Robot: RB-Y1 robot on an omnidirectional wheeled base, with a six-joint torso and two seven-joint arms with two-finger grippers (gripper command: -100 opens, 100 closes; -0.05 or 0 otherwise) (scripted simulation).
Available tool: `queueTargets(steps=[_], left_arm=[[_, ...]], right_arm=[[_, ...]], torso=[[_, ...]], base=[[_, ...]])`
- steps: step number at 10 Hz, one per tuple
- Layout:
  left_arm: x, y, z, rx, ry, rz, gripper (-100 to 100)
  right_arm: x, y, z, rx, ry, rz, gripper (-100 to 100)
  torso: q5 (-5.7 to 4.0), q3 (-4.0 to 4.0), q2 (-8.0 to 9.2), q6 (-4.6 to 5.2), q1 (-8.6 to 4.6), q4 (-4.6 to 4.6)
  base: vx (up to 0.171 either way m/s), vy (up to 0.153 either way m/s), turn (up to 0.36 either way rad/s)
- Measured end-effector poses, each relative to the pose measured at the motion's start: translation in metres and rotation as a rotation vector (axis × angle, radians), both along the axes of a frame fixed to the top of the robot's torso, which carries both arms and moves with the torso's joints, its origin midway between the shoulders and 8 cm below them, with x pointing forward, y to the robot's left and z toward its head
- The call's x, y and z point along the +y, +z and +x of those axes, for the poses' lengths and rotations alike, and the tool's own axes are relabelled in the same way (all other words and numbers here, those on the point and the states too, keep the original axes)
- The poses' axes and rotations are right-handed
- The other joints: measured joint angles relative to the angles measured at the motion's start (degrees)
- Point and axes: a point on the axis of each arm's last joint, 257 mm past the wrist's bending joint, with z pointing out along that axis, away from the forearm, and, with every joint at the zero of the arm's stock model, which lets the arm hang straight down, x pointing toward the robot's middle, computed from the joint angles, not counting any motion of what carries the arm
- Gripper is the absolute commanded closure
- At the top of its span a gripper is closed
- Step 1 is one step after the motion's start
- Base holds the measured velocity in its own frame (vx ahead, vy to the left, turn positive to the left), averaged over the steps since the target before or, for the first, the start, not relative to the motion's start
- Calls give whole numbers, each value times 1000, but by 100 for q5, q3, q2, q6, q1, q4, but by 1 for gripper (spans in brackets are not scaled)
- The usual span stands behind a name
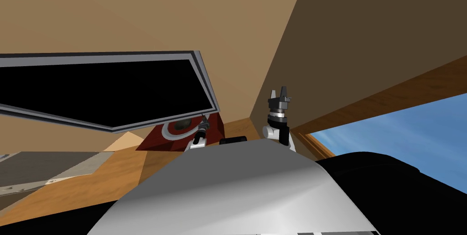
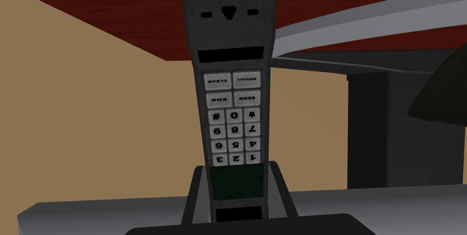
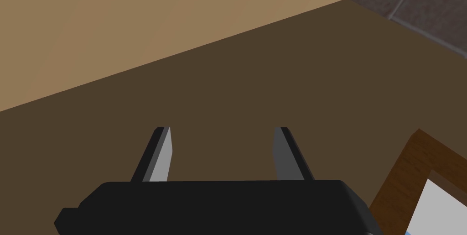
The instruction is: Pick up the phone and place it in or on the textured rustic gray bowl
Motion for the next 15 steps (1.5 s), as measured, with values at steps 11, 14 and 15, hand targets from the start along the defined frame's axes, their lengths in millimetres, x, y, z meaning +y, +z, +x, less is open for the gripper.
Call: queueTargets(steps=[11,14,15], left_arm=[[48,1,-11,-3,1,10,100],[61,2,-14,-2,-1,10,100],[61,2,-13,-4,3,-2,100]], right_arm=[[0,0,0,0,0,0,0],[0,0,0,0,0,0,0],[0,0,0,0,0,0,0]], torso=[[-3,-9,-8,12,-29,-11],[-3,-8,-7,15,-27,-10],[0,-8,-7,16,-19,-9]], base=[[1,-44,-7],[6,-50,-16],[9,-66,-52]])
